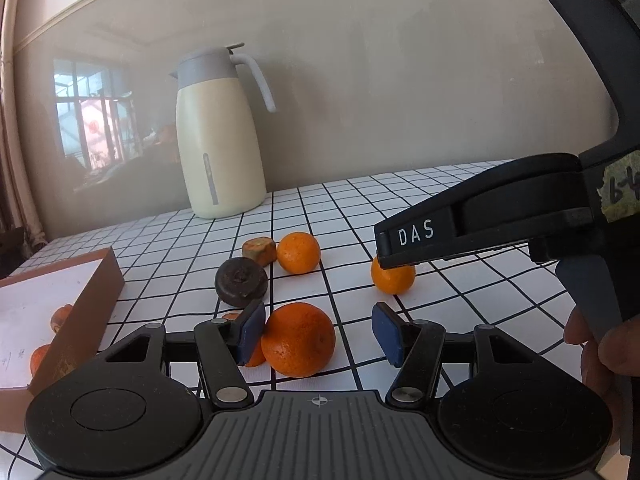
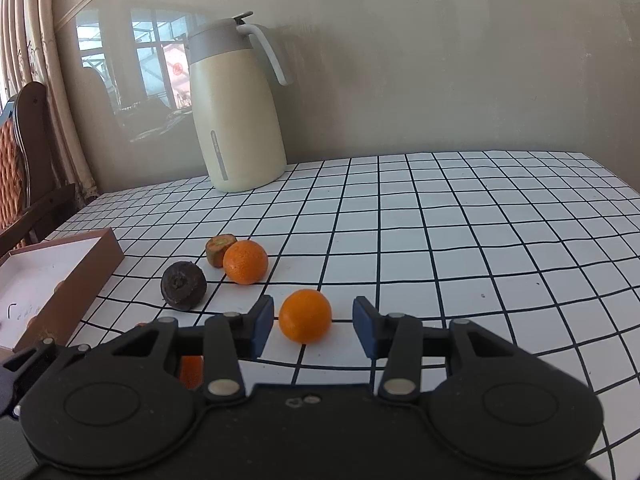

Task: Organize fruits
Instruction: 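Grasp a small orange with the right tool while the left tool grasps a large orange, then carry both held oranges over the white box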

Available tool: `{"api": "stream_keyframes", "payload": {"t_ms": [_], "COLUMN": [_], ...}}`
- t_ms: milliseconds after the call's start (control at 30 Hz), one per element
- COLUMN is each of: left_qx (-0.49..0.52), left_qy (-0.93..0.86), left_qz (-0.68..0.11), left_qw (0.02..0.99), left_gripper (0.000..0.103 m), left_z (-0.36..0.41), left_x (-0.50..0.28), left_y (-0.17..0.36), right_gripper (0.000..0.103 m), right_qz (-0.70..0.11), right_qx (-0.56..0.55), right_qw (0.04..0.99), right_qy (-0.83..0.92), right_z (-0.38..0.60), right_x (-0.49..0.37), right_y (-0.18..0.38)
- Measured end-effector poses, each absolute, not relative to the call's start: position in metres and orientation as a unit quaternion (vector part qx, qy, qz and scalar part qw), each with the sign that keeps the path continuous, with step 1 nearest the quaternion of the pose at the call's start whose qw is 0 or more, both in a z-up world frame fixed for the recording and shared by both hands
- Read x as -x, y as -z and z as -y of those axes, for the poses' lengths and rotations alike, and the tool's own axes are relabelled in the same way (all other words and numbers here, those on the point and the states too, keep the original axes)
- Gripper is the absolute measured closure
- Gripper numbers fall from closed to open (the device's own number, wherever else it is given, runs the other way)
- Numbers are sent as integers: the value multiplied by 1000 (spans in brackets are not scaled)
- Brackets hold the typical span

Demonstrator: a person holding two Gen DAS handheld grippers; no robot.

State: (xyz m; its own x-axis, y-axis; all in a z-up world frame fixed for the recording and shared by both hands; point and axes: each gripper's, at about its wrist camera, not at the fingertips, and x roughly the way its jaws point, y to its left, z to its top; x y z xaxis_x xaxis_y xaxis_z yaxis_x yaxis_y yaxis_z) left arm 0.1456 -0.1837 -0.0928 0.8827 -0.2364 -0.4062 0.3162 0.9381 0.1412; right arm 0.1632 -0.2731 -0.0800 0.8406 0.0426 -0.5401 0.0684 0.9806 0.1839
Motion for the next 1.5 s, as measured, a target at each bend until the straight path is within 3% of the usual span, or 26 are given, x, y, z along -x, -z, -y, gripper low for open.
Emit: {"api": "stream_keyframes", "payload": {"t_ms": [367,433,500,833,900,1200,1367,1500], "left_qx": [-103,-104,-95,-125,-125,-113,-107,-104], "left_qy": [133,129,126,125,127,122,122,123], "left_qz": [-204,-202,-206,-200,-197,-197,-198,-198], "left_qw": [964,965,966,964,964,966,967,967], "left_gripper": [45,50,63,62,57,65,65,65], "left_z": [184,184,180,189,190,183,179,179], "left_x": [-152,-153,-156,-159,-158,-154,-154,-154], "left_y": [98,98,97,101,103,101,100,100], "right_gripper": [66,66,66,66,66,66,76,78], "right_qz": [-290,-292,-294,-305,-305,-309,-316,-313], "right_qx": [-97,-99,-99,-101,-101,-101,-103,-105], "right_qw": [952,951,951,947,947,946,943,944], "right_qy": [6,6,6,4,4,4,8,8], "right_z": [274,273,271,267,267,266,267,266], "right_x": [-172,-174,-176,-182,-182,-183,-187,-186], "right_y": [82,83,85,92,92,94,99,98]}}
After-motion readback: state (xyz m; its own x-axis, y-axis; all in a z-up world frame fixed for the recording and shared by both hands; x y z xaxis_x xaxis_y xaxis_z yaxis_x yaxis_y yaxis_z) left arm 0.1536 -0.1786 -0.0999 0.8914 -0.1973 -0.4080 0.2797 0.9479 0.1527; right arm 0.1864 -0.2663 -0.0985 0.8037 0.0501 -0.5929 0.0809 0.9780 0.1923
